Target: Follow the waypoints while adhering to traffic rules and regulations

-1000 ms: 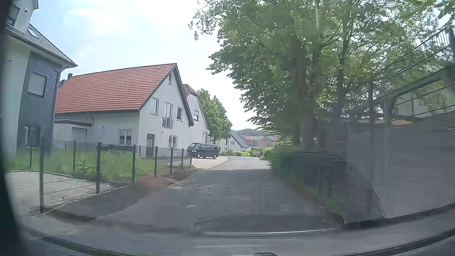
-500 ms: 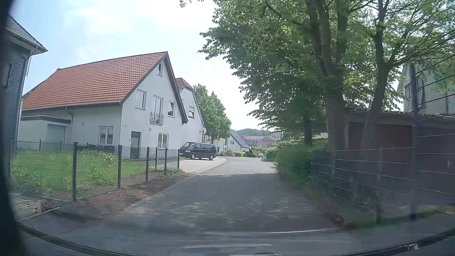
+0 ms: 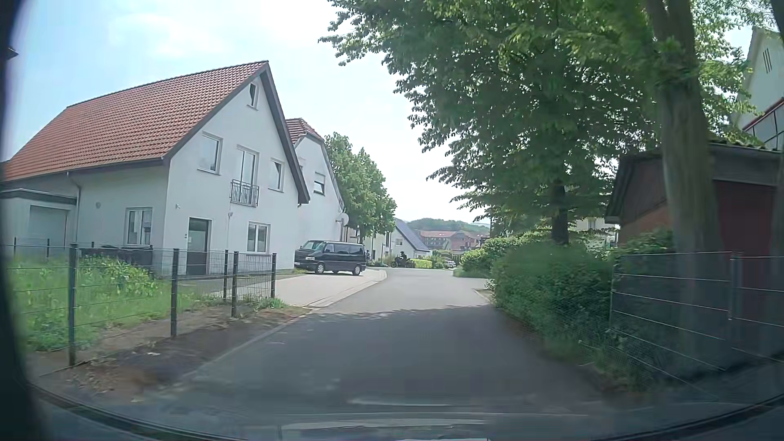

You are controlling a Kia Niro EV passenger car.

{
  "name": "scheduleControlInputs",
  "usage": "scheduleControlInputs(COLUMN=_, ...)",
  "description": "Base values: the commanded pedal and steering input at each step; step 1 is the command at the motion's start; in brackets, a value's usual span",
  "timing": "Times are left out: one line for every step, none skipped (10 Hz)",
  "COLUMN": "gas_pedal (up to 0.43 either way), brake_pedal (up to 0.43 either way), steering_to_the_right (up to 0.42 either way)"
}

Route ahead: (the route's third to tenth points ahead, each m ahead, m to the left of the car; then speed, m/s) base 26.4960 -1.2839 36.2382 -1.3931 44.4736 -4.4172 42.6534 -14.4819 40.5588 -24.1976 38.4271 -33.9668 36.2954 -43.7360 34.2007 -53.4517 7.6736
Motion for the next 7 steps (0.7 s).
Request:
scheduleControlInputs(gas_pedal=0.118, brake_pedal=0.0, steering_to_the_right=0.006)
scheduleControlInputs(gas_pedal=0.118, brake_pedal=0.0, steering_to_the_right=0.007)
scheduleControlInputs(gas_pedal=0.118, brake_pedal=0.0, steering_to_the_right=0.008)
scheduleControlInputs(gas_pedal=0.118, brake_pedal=0.0, steering_to_the_right=0.008)
scheduleControlInputs(gas_pedal=0.118, brake_pedal=0.0, steering_to_the_right=0.008)
scheduleControlInputs(gas_pedal=0.11, brake_pedal=0.0, steering_to_the_right=0.008)
scheduleControlInputs(gas_pedal=0.11, brake_pedal=0.0, steering_to_the_right=0.008)
